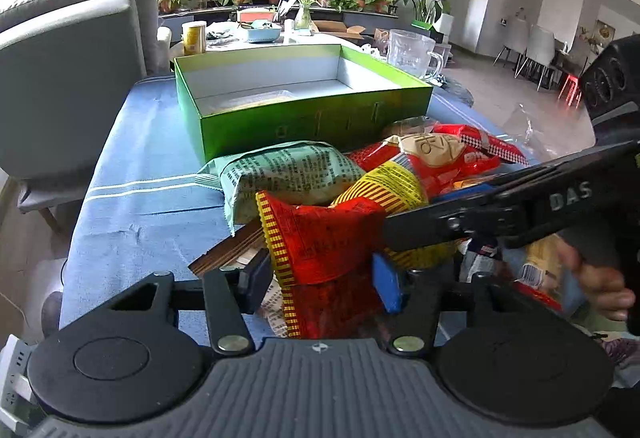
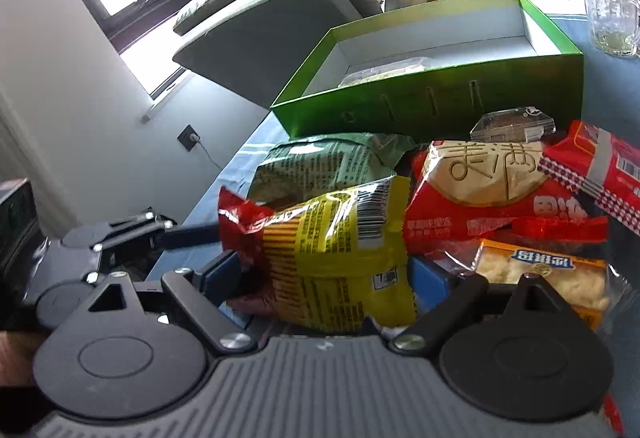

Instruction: Organize snacks

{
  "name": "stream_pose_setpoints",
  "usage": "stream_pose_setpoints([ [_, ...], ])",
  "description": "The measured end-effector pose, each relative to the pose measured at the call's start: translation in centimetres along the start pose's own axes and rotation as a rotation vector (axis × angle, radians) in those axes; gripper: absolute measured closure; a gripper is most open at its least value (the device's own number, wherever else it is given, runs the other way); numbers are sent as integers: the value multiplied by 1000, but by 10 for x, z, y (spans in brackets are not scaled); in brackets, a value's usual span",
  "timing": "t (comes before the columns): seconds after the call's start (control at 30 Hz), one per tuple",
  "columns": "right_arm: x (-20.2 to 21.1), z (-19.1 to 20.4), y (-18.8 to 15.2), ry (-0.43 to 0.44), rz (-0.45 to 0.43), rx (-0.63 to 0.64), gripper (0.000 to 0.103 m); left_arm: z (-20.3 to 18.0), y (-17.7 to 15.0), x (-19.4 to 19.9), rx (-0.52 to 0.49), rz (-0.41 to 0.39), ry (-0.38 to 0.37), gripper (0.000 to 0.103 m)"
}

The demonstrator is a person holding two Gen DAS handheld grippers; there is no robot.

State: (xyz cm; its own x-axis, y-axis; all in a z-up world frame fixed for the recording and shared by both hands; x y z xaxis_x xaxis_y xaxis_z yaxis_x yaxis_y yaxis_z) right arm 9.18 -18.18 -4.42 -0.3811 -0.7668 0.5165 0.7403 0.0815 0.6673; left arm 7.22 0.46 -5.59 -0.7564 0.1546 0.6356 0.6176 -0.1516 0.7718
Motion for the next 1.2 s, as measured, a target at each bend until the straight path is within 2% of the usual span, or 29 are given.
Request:
stream_pose_setpoints([
  [0.03,0,2,0,-4,-1,8,23,-1,0,2,-9,-2,-5,62],
  [0.13,1,8,0,-13,0,51,23,-5,0,9,-24,-20,-2,67],
  [0.17,1,8,1,5,-2,54,27,-6,1,11,-27,-27,3,68],
  [0.37,14,16,4,30,-54,71,30,-6,11,31,-40,-84,2,69],
  [0.47,25,23,10,46,-104,83,30,-8,25,40,-72,-131,-8,69],
  [0.57,41,30,22,110,-162,94,31,-13,46,45,-99,-182,-52,70],
  [0.63,46,36,30,80,-198,134,31,-17,57,41,-129,-197,-43,70],
  [0.7,50,34,37,15,-218,161,31,-19,63,30,-141,-193,28,68],
  [0.77,47,18,40,6,-174,123,31,-13,60,18,-133,-162,88,67],
  [0.87,39,-11,35,23,-125,-6,31,9,49,1,-60,-80,103,67],
  [0.97,25,-23,28,31,-86,-68,31,23,38,-11,12,-19,103,68],
  [1.07,11,-19,26,53,-53,-84,31,31,34,-12,29,-10,86,68],
  [1.2,-2,-14,28,18,-45,-88,28,33,35,-15,30,-15,78,68],
])
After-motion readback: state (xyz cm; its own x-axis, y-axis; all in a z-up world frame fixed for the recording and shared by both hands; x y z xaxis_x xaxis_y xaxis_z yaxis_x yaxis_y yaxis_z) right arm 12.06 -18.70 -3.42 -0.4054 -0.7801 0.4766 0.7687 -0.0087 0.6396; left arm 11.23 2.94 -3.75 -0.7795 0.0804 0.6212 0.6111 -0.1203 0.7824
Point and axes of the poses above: each gripper's, at about its wrist camera, not at the fingertips, and x roughly against the way its jaws point, z to its left, y to its top, the point moved 1 cm from there along -x, roughly the way its jaws point, and after that the axes turned 11 degrees about y, right-handed, at the moved point
